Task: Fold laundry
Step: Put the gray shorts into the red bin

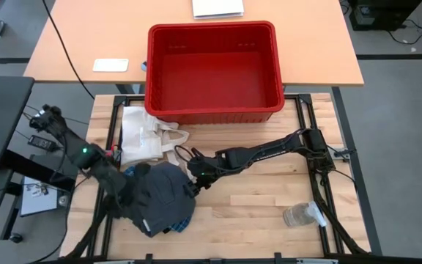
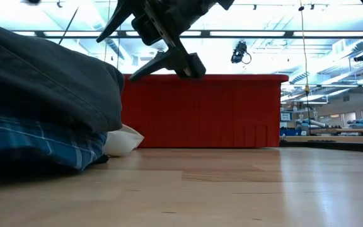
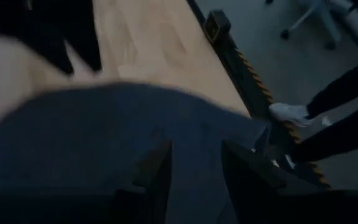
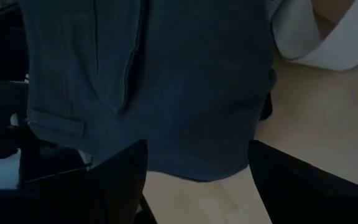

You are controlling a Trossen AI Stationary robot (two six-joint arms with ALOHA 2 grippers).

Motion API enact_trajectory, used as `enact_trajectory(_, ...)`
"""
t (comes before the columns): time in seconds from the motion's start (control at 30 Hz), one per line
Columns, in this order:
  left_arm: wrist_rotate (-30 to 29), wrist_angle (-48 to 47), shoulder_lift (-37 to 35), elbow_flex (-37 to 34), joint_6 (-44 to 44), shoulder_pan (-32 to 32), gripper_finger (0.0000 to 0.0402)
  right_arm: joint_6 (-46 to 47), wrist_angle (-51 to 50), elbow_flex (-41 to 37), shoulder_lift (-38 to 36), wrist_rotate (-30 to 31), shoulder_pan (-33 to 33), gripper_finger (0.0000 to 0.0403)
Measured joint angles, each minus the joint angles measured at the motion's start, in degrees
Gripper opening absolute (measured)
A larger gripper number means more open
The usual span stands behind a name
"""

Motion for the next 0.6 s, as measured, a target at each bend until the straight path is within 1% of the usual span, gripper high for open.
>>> enact_trajectory(0.13,1.05,1.71,-8.96,-9.26,-5.48,1.16,0.0143,0.44,1.8,-1.22,-0.16,-0.7,0.02,0.0284)
enact_trajectory(0.23,-0.67,-0.81,-13.2,-13.48,-9.82,1.16,0.0143,1.71,4.3,-4.28,-0.19,-2.75,0.02,0.0284)
enact_trajectory(0.3,-2.09,-2.49,-14.48,-15.66,-11.5,1.16,0.0143,3.44,7.91,-7.03,-0.11,-3.81,-0.02,0.0284)
enact_trajectory(0.43,-2.74,-2.87,-14.88,-19.81,-13.11,1.16,0.0143,9.22,21.63,-14.68,-0.08,-3.88,-0.28,0.0284)
enact_trajectory(0.53,-2.82,-1.6,-14.88,-23.41,-14.74,1.14,0.0143,13.95,29.64,-17.97,-0.08,-1.62,-0.27,0.0284)
enact_trajectory(0.6,-3.05,-0.65,-14.94,-25.87,-17.41,1.14,0.0143,16.05,31.89,-19.51,-0.22,0.2,0.07,0.0284)
